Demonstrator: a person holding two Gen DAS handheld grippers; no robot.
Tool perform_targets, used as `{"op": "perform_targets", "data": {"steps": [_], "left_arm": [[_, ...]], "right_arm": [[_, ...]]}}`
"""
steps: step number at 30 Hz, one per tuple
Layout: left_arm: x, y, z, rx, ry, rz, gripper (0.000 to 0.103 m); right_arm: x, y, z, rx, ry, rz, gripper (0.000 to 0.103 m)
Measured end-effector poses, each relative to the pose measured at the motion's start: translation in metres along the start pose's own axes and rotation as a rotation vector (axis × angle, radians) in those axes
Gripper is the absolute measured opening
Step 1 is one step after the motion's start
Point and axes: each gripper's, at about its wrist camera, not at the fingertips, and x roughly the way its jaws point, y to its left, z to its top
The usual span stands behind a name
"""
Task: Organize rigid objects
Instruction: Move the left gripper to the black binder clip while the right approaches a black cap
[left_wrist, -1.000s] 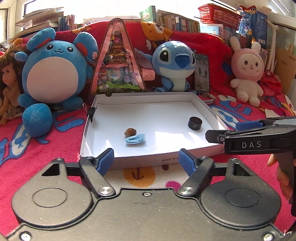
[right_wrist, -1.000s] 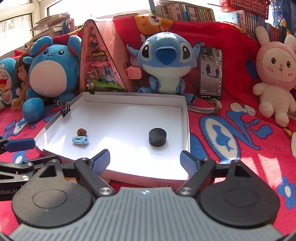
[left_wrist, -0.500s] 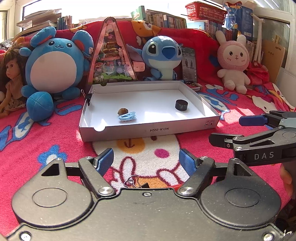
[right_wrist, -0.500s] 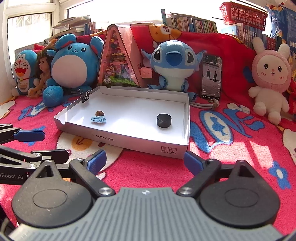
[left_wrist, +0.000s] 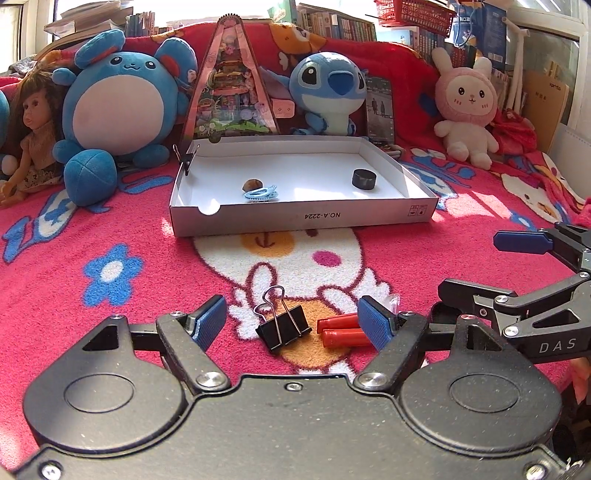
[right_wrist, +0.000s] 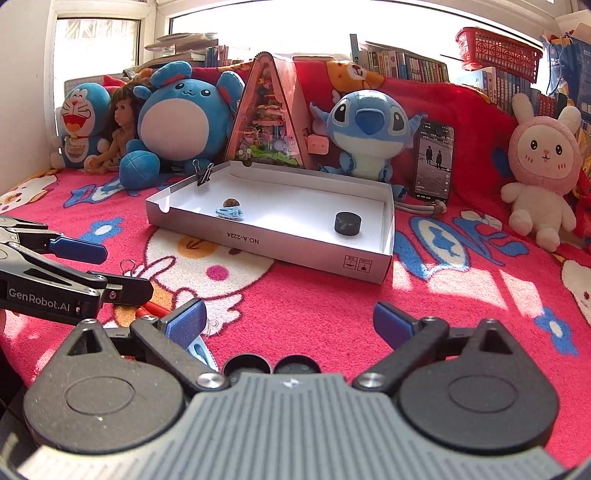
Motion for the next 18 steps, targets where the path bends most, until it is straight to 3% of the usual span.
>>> {"op": "perform_targets", "data": {"steps": [9, 18], "left_arm": [[-0.002, 0.004, -0.009, -0.019, 0.013, 0.004, 0.076], [-0.002, 0.009, -0.013, -0.053, 0.033, -0.009, 0.062]], "right_arm": [[-0.006, 0.004, -0.012, -0.011, 0.002, -0.002, 0.101], [-0.009, 0.009, -0.022, -0.026, 0.029, 0.023, 0.094]]}}
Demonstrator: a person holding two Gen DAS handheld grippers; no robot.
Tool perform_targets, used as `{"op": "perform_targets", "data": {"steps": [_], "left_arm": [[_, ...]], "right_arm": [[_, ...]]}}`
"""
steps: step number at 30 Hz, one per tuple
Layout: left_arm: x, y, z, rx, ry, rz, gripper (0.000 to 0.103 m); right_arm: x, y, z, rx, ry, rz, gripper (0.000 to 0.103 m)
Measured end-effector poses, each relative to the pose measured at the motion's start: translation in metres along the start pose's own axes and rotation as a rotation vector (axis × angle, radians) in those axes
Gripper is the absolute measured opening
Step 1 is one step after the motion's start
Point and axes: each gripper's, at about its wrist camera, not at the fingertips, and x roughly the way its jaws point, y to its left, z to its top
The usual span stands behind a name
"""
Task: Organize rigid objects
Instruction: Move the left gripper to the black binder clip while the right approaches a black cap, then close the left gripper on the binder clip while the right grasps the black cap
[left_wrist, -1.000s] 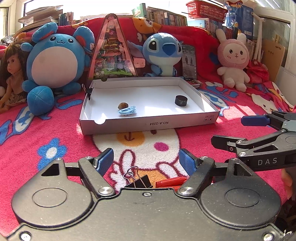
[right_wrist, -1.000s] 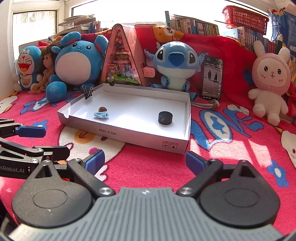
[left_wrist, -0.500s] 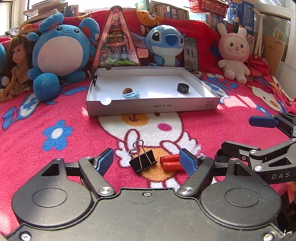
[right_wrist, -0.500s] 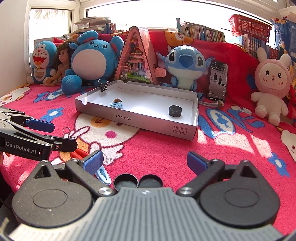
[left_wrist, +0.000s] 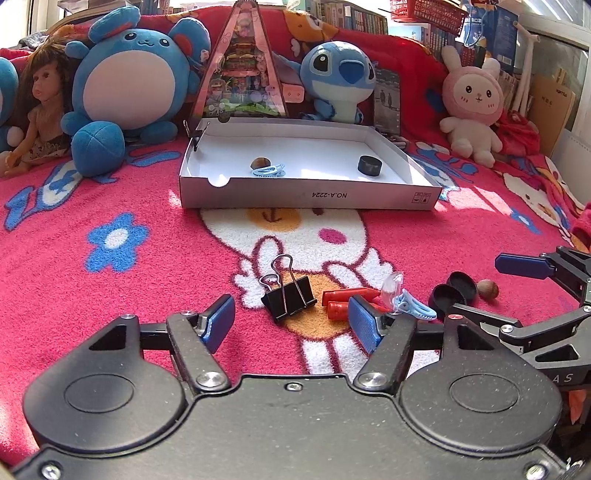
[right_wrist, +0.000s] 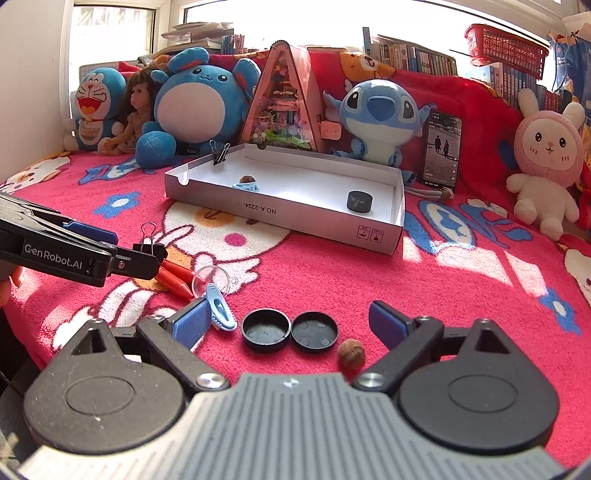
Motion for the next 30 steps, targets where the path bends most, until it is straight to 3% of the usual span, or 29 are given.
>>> {"op": "perform_targets", "data": {"steps": [4, 8, 11, 14, 30], "left_arm": [[0.0, 0.0, -0.002, -0.009, 0.008, 0.009, 0.046], [0.0, 0.001, -0.004, -0.012, 0.02, 0.005, 0.032], [0.001, 0.0, -0.005, -0.007, 0.027, 0.004, 0.028], [0.0, -0.001, -0.005, -0.005, 0.026, -0.002, 0.026], [0.023, -0.013, 0.003, 0.033, -0.01, 0.05, 0.027]], "right_arm": [[-0.001, 0.003, -0.003, -0.005, 0.006, 0.01, 0.089], [-0.002, 0.006, -0.004, -0.012, 0.013, 0.011, 0.076], [-0.001, 0.009, -0.006, -0.024, 0.026, 0.009, 0.065], [0.0, 0.011, -0.007, -0.03, 0.035, 0.004, 0.055], [0.018, 0.02, -0.005, -0.063, 0.048, -0.023, 0.043]]}}
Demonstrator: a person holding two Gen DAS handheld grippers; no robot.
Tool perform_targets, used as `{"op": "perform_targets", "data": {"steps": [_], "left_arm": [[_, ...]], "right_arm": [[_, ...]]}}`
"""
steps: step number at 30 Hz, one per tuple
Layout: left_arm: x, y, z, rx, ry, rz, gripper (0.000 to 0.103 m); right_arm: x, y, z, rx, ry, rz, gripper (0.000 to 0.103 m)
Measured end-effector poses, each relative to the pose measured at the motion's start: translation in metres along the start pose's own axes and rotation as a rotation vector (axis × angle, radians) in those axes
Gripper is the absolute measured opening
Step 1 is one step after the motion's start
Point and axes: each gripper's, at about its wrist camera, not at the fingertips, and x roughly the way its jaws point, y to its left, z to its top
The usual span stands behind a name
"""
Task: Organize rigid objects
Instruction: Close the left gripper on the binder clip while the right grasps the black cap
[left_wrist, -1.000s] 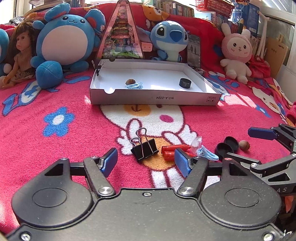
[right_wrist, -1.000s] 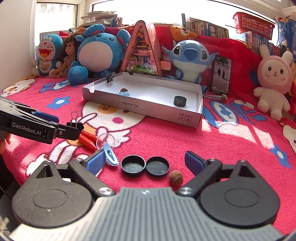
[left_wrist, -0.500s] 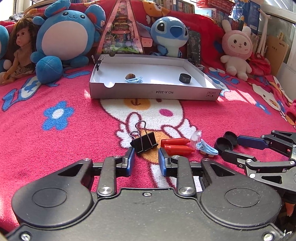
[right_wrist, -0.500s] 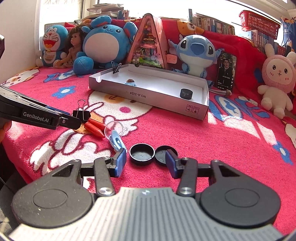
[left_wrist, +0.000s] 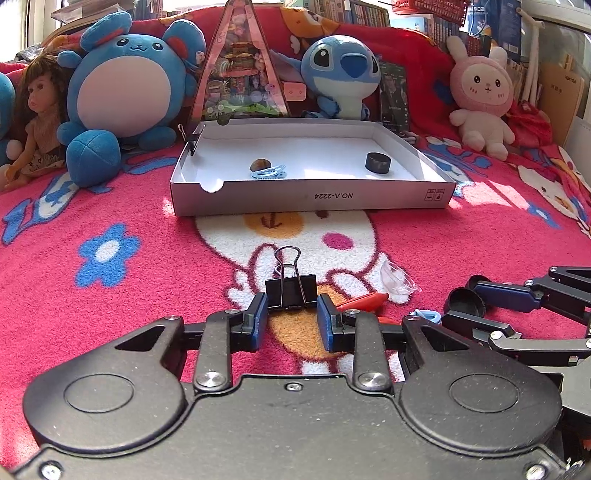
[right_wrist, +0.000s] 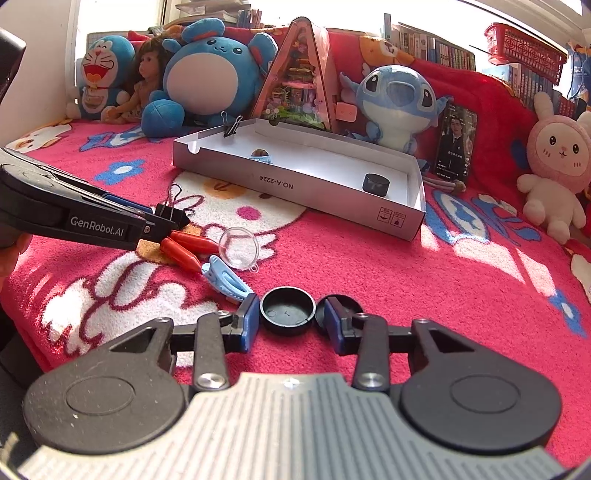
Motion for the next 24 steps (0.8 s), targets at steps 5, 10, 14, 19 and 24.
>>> {"op": "perform_targets", "data": {"steps": [5, 10, 14, 19, 24], "left_arm": [[-0.002, 0.002, 0.002, -0.005, -0.002, -0.009, 0.007], [-0.004, 0.009, 0.005, -0.019, -0.005, -0.006, 0.007], [-0.005, 0.011, 0.005, -0.021, -0.007, 0.0, 0.009], [-0.003, 0.009, 0.001, -0.023, 0.007, -0.012, 0.013], [0.0, 0.005, 0.005, -0.05, -0.007, -0.013, 0.038]], "right_arm": [[-0.001, -0.001, 0.002, 0.013, -0.009, -0.003, 0.04], [-0.005, -0.006, 0.004, 0.033, -0.024, -0.011, 0.04], [-0.007, -0.009, 0.006, 0.042, -0.03, -0.019, 0.04], [-0.008, -0.007, 0.004, 0.039, -0.03, -0.012, 0.04], [-0.008, -0.002, 0.004, 0.025, -0.035, -0.015, 0.04]]}}
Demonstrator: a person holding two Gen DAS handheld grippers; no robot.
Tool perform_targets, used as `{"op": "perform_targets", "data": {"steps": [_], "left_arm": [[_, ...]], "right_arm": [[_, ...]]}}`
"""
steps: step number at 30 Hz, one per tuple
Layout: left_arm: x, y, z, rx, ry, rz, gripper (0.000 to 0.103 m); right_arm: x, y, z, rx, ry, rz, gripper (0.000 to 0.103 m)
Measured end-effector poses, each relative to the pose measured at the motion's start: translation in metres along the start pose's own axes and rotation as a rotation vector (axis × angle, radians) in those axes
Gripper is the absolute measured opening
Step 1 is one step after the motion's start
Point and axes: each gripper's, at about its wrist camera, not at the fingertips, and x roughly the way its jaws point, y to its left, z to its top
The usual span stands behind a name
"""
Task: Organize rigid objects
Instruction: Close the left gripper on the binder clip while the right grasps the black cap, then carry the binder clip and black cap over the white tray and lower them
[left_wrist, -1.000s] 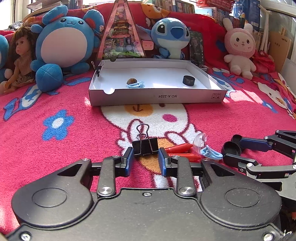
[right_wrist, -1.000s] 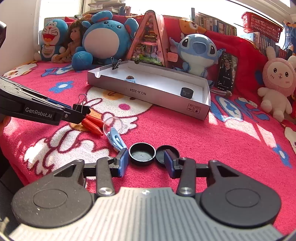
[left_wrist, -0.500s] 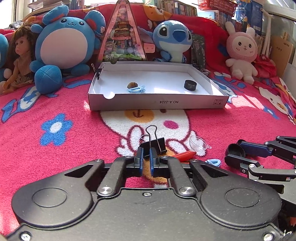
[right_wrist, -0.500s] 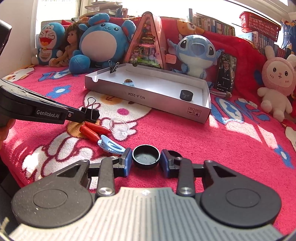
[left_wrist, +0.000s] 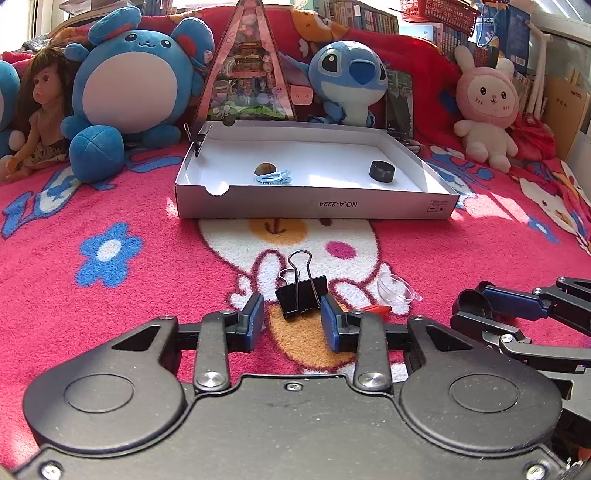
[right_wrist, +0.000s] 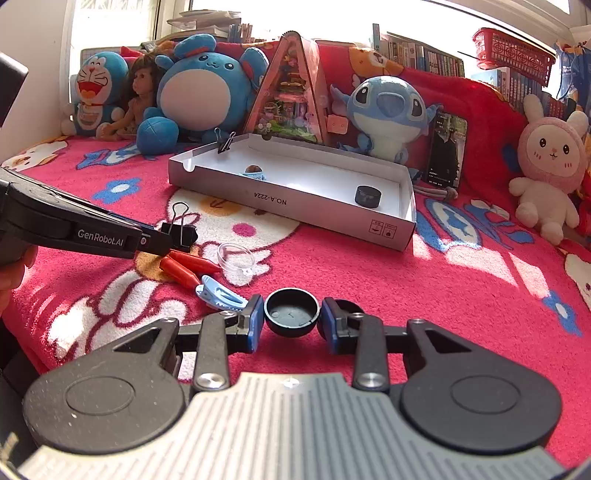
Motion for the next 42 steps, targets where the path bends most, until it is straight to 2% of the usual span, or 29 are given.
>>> {"op": "perform_targets", "data": {"steps": [6, 7, 9, 12, 15, 16, 25, 36, 39, 41, 42], "left_arm": [[0.012, -0.008, 0.007, -0.03, 0.01, 0.002, 0.042], [0.015, -0.008, 0.007, -0.038, 0.016, 0.006, 0.041], [0.019, -0.008, 0.006, -0.048, 0.019, 0.024, 0.033], [0.019, -0.005, 0.008, -0.067, 0.018, 0.016, 0.033], [0.017, -0.002, 0.009, -0.069, 0.017, 0.014, 0.033], [0.016, -0.001, 0.009, -0.066, 0.016, 0.018, 0.033], [0.011, 0.003, 0.008, -0.06, 0.01, 0.031, 0.033], [0.011, 0.005, 0.01, -0.059, 0.008, 0.037, 0.033], [0.011, 0.006, 0.011, -0.061, 0.004, 0.039, 0.033], [0.01, 0.007, 0.012, -0.061, 0.0, 0.039, 0.033], [0.01, 0.007, 0.013, -0.061, -0.001, 0.039, 0.033]], "right_arm": [[0.0, 0.001, 0.0, 0.001, 0.002, 0.001, 0.04], [0.0, 0.0, 0.0, 0.003, 0.002, 0.001, 0.04], [0.0, 0.0, 0.0, 0.007, 0.001, -0.001, 0.04], [0.0, -0.003, 0.0, 0.021, -0.001, 0.001, 0.041], [0.001, -0.006, -0.001, 0.033, 0.0, 0.002, 0.045], [0.001, -0.006, -0.001, 0.033, -0.002, 0.0, 0.054], [-0.009, -0.001, -0.008, 0.045, 0.018, 0.004, 0.055], [0.009, -0.005, -0.005, 0.095, 0.033, 0.004, 0.055], [0.014, -0.003, -0.003, 0.094, 0.033, 0.001, 0.048], [0.017, -0.003, -0.001, 0.101, 0.034, -0.001, 0.039], [0.017, -0.004, 0.0, 0.109, 0.033, 0.001, 0.039]]}}
